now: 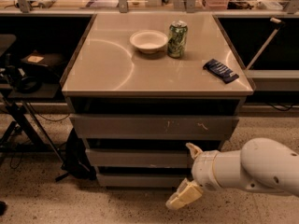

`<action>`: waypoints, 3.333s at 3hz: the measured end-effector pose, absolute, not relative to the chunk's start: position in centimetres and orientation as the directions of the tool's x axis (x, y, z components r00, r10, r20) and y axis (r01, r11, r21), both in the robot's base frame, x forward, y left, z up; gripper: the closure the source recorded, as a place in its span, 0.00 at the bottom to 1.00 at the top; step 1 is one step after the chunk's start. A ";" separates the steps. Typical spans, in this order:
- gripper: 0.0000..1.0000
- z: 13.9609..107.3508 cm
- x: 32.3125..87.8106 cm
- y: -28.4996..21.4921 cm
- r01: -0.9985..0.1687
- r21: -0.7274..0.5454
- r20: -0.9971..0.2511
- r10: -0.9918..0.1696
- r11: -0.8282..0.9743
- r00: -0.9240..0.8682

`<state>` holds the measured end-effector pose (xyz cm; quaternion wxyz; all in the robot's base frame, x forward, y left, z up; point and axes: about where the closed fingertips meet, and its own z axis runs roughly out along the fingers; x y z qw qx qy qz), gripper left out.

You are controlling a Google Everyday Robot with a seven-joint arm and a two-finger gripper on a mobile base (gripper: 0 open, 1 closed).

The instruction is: Open top drawer

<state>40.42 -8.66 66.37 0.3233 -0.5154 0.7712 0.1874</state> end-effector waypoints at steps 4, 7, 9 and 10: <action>0.00 70.7 46.5 -18.0 -0.711 -0.507 -0.479 -0.845 0.487 -0.238; 0.00 75.1 53.6 -11.2 -0.724 -0.601 -0.445 -0.894 0.339 -0.050; 0.00 69.5 53.1 -9.0 -0.778 -0.537 -0.450 -0.891 0.325 -0.062; 0.00 68.1 54.9 -7.8 -0.779 -0.511 -0.491 -0.867 0.364 -0.083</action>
Offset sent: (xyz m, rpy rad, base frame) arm 0.1882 -0.0885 0.0634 -0.5962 -0.3550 -0.6762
